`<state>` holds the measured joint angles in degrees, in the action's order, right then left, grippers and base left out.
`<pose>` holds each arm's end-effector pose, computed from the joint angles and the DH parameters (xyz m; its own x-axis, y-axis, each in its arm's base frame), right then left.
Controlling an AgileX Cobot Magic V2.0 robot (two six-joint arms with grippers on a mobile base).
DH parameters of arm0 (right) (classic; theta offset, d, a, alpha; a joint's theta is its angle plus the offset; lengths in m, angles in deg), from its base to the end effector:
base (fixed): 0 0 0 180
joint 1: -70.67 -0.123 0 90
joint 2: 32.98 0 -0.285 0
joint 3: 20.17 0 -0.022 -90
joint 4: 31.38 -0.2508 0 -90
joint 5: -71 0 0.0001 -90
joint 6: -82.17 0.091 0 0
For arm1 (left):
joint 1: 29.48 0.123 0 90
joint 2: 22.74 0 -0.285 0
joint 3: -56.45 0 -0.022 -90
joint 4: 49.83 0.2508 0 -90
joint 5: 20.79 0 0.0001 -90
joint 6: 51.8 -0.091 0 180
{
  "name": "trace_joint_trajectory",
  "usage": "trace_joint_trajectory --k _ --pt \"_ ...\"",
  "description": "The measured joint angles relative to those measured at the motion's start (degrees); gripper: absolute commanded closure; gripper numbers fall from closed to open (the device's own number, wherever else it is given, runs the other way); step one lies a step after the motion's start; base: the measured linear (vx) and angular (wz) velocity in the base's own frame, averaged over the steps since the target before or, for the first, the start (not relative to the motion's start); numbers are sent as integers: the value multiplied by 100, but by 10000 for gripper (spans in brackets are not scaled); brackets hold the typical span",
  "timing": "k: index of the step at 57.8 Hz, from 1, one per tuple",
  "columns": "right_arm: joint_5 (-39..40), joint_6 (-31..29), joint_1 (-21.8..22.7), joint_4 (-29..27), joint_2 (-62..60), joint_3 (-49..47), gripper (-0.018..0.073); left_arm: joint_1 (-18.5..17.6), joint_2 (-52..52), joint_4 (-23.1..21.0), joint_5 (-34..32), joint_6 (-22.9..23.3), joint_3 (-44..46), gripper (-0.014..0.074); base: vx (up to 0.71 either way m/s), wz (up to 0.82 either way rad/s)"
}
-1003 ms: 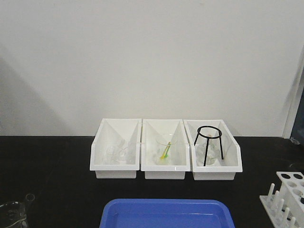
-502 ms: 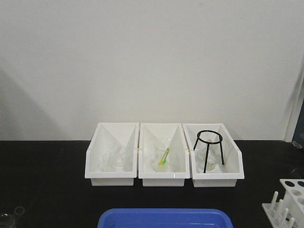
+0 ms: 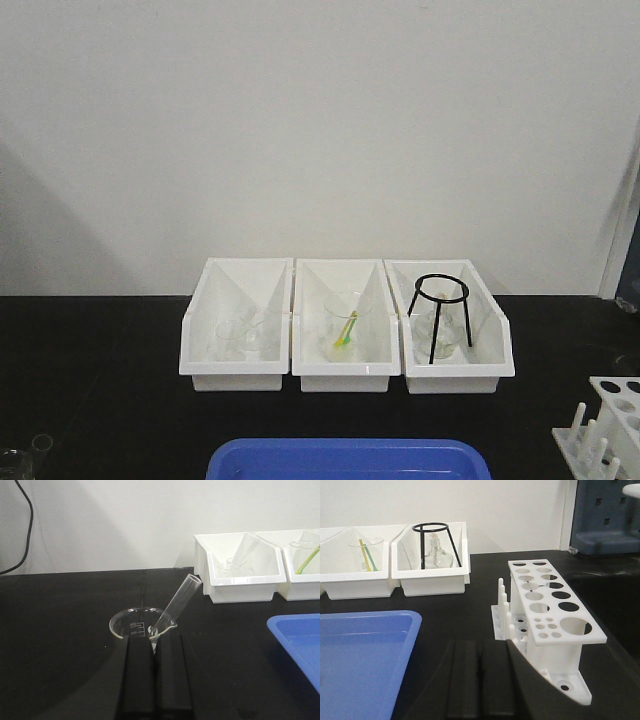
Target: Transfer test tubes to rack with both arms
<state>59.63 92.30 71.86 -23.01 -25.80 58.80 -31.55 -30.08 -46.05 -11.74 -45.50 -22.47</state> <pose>0.0561 -0.0038 0.1856 -0.1271 0.0362 -0.9912 0.0535 0.9981 0.0296 0.0568 -0.0011 0.1892 -0.0932 -0.0414 -0.9948 0.0216 0.9988 -0.0436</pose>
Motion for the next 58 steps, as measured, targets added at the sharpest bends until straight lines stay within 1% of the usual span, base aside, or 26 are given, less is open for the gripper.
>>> trace_joint_trajectory --k 15,20,27,32,38,43,50,54,58 --pt "110 0 0 72 0 4 566 0 0 0 -61 0 0 611 0 0" --pt "469 0 0 140 0 4 566 0 0 0 -372 0 0 611 0 0" --pt "1225 0 0 155 0 -14 566 0 0 0 -1098 0 0 611 0 0" --pt "1301 0 0 155 0 -332 566 0 0 0 -1163 0 184 611 0 0" --pt "1313 -48 0 163 78 -1115 566 0 -16 0 -969 0 927 611 0 0" --pt "1366 -235 0 209 464 -2010 566 0 -234 0 -905 0 1668 611 0 0" --pt "1451 -530 0 233 1307 -3123 566 0 -1149 0 -905 -12 2774 611 0 0" --pt "1478 -589 0 235 1853 -3683 566 0 -1777 0 -905 -19 3415 611 0 0" --pt "1499 -612 0 235 2409 -4042 566 0 -2418 6 -905 -24 3910 611 0 0"
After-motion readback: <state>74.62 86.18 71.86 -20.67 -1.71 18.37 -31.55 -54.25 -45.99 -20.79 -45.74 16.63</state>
